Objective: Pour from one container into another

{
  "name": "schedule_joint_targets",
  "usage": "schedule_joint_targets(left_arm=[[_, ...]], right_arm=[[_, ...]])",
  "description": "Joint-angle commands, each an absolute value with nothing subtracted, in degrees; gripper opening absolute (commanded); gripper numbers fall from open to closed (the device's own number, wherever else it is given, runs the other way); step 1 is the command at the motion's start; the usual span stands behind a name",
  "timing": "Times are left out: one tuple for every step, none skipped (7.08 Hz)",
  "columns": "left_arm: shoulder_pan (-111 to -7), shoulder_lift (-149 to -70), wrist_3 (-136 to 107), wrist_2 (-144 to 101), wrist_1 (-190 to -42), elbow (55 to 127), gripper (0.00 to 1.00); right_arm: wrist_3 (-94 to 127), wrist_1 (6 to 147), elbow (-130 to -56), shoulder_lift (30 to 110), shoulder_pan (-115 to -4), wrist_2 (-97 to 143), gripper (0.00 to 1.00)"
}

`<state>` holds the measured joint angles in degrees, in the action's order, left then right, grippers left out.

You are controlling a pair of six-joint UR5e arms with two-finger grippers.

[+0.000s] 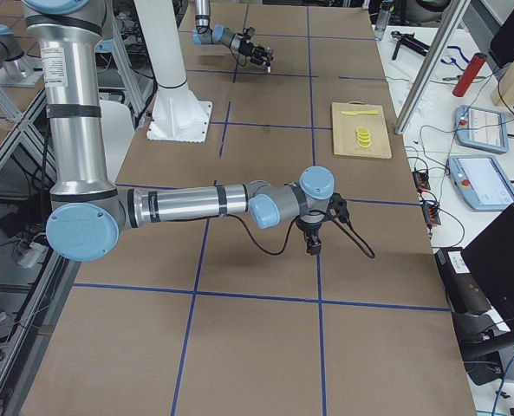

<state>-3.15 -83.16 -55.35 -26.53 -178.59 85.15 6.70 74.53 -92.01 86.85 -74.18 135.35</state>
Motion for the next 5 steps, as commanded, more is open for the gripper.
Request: schedule_joint_targets(left_arm=[[-4.0,-83.2,-54.7,-26.7,-178.6,85.2,0.09],[-6.0,-84.1,-51.3,-27.8,-179.2,86.0,0.00],[-6.5,-84.6,-50.5,-27.8,-179.4,86.7,0.00],[-6.6,-84.6,-50.5,-27.9,-179.6,86.8,0.00],[-6.6,-84.6,-50.5,-27.9,-179.8,87.8,0.00]], right_arm=[[6.8,74.5,-92.0,86.8,-74.2,135.4,1.00],[6.8,74.5,-92.1,86.8,-74.2,135.4,1.00],[6.8,74.5,-92.1,86.8,-74.2,135.4,1.00],[6.8,74.5,-92.3,86.7,-74.2,135.4,1.00],[7.0,74.4,-92.9,86.3,-74.1,135.3,1.00]])
